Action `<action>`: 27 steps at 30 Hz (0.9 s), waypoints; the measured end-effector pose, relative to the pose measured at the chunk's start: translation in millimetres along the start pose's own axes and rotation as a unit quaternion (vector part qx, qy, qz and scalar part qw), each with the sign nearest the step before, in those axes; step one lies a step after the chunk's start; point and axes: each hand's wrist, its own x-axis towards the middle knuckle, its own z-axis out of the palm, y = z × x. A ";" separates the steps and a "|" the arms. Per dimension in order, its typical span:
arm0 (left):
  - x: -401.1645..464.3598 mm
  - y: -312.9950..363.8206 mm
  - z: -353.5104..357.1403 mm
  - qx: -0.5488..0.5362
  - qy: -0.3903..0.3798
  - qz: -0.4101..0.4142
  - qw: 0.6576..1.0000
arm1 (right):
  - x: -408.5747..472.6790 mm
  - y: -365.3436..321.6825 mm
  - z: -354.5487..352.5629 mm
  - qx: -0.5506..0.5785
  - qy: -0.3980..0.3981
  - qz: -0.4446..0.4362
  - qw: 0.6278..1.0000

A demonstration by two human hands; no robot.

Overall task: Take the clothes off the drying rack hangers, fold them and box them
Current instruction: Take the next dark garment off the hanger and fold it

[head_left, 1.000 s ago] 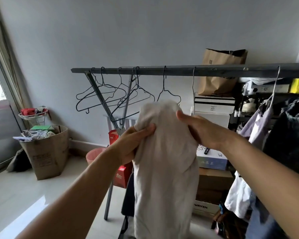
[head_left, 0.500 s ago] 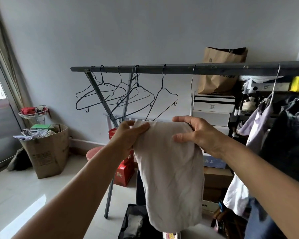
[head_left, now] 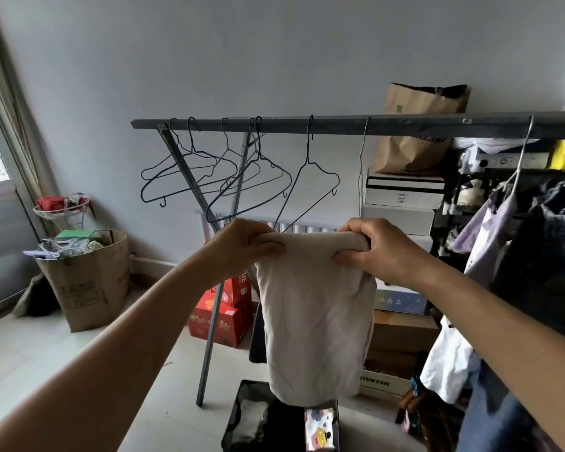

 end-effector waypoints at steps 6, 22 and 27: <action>-0.3 -6.1 6.4 -0.266 0.019 -0.036 0.963 | -1.5 1.5 -3.7 0.219 -0.024 0.046 0.974; 11.9 7.2 25.9 -0.412 0.141 -0.125 0.892 | -24.1 6.8 36.1 0.438 0.019 0.163 0.884; -1.7 -6.2 33.4 -0.352 0.156 -0.171 0.907 | -9.3 9.6 35.6 0.301 0.127 0.179 0.928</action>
